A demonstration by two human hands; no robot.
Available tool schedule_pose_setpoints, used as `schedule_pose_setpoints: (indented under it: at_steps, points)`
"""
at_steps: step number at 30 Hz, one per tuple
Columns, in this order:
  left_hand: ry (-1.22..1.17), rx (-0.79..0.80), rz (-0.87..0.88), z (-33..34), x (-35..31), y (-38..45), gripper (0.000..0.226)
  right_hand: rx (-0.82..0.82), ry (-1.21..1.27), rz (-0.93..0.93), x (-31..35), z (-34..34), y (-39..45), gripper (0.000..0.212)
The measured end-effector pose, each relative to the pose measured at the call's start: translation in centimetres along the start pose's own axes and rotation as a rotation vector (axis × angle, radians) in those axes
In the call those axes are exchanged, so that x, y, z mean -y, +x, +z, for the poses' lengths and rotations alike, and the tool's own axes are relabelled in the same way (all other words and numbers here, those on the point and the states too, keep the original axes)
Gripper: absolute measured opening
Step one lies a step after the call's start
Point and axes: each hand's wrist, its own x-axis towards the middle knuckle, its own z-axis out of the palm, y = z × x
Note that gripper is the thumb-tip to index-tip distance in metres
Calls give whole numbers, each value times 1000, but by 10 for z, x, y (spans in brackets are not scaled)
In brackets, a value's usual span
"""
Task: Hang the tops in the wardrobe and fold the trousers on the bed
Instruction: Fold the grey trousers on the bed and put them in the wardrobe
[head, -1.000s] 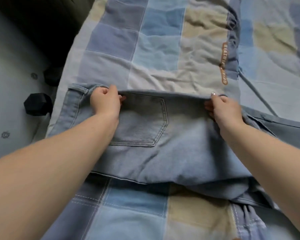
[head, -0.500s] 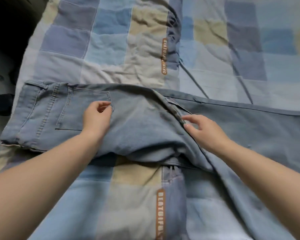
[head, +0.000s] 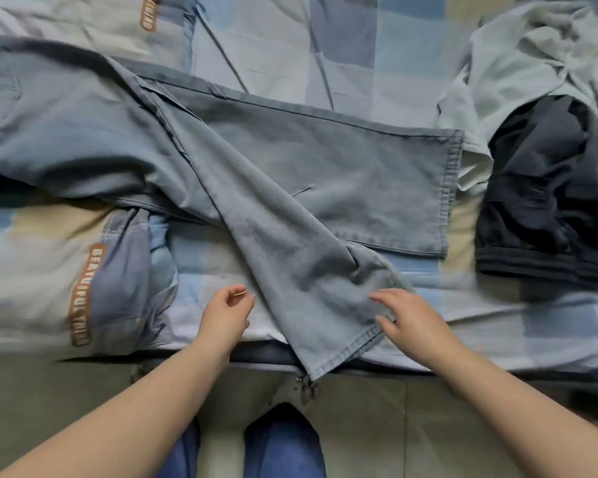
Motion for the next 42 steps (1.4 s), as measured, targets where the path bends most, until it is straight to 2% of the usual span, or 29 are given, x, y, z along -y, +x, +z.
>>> schedule_pose_setpoints:
  at_steps: [3,5,10,14,16,18,22,23,25,26,30,34,36,39,41,42]
  points:
    - [15,-10,-83,34,17,-7,53,-3,-89,-46,-24,24,-9,56]
    - [-8,-10,-142,51,27,-7,58,-7,-165,-61,-38,40,-12,66]
    - [27,208,-269,68,37,-13,14,13,-296,-23,-56,72,-7,77]
    - [-198,390,-176,80,14,-23,6,-74,-244,25,-49,87,-4,92]
    - [-308,460,-119,88,-8,-31,8,-112,-217,48,-45,90,-5,84]
    - [-399,501,-96,96,-32,-39,6,-165,-113,93,-41,87,-9,63]
    - [-475,471,-70,114,-87,-49,8,-329,260,326,-29,60,-14,46]
    - [-487,455,-47,118,-101,-51,10,-387,395,384,-26,50,-18,36]
    - [-512,435,-6,128,-133,-56,12,-551,616,423,-23,25,-22,14]
    - [-529,421,11,134,-148,-57,11,-609,691,417,-23,12,-22,10]
    - [-590,353,56,173,-213,-57,18,-718,917,323,-30,-32,-6,14]
    - [-561,242,79,225,-254,-37,15,-744,1102,280,-51,-50,26,14]
    - [-515,202,117,254,-265,-23,8,-755,1144,303,-70,-55,43,17]
    - [-445,158,161,300,-275,-3,13,-736,1167,330,-110,-60,68,24]
    - [-408,194,160,324,-278,13,21,-699,1140,348,-135,-62,85,26]
    - [-382,233,148,333,-277,22,27,-672,1133,363,-149,-61,94,20]
